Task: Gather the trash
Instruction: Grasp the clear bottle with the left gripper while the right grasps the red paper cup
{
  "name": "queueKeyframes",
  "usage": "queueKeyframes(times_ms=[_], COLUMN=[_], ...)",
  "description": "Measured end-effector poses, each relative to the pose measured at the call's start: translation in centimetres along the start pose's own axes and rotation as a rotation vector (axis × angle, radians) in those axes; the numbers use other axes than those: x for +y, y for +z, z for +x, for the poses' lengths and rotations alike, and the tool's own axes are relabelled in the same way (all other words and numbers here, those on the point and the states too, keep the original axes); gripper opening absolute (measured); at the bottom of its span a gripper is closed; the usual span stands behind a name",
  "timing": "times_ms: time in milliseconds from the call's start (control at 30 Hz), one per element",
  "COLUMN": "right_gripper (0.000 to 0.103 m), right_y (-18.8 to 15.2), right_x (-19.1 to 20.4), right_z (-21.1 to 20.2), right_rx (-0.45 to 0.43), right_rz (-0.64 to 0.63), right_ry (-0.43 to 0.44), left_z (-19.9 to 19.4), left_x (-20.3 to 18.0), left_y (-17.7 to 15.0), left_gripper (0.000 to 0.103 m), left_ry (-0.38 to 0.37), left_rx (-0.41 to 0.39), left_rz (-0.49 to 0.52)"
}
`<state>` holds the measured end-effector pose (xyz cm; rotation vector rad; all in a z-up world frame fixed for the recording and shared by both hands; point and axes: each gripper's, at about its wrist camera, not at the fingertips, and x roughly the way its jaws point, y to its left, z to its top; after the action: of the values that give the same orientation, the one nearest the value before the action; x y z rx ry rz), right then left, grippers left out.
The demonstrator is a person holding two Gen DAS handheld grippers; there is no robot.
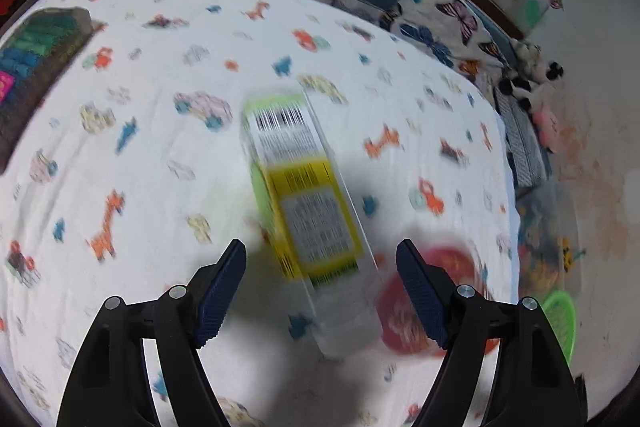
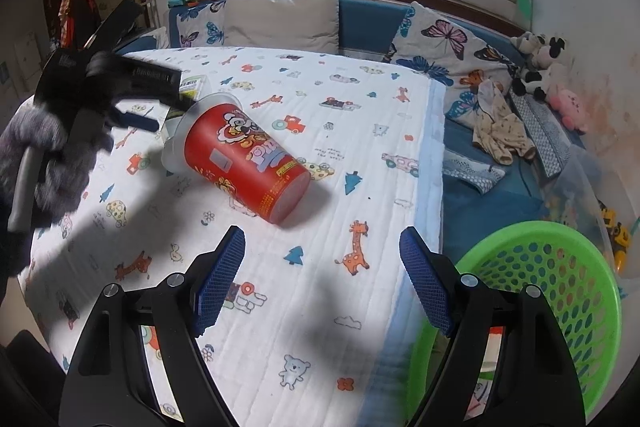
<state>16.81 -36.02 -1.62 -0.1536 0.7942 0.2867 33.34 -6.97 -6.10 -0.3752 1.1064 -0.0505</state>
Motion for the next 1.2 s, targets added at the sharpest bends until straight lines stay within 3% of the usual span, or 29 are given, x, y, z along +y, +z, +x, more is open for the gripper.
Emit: queueKeyframes(times_ms=[133, 267, 500, 833, 933, 1200], right_gripper=[0.08, 0.08, 0.08, 0.081, 0.082, 0.082], right_y=[0.7, 1.8, 4.1, 6.6, 6.9, 7.4], right_x=[0.0, 0.7, 2.5, 5.9, 7.1, 8.0], right_z=[0.7, 1.5, 3.7, 8.8, 10.3, 13.0], right_rx=[0.007, 0.016, 0.054, 0.138, 0.169, 0.204], right_rz=[-0.018, -0.06, -0.194, -0.375, -0.448, -0.497], right_ry=[0.006, 0.038, 0.106, 0.207, 0.205, 0.203], left_z=[0.2, 1.5, 3.8, 5.8, 6.0, 6.0], left_x=[0.4, 1.1, 0.5, 1.7, 1.5, 1.2], left_y=[2.4, 4.6, 6.6, 7.0, 7.1, 7.2], left_gripper=[0.075, 0.075, 0.075, 0.069, 0.062, 0.059], left_ry=[0.044, 0.058, 0.117, 0.098, 0.081, 0.056], left_rx=[-0.014, 0.023, 0.051, 0.108, 0.116, 0.119], left_rz=[-0.004, -0.038, 0.019, 0.01, 0.028, 0.062])
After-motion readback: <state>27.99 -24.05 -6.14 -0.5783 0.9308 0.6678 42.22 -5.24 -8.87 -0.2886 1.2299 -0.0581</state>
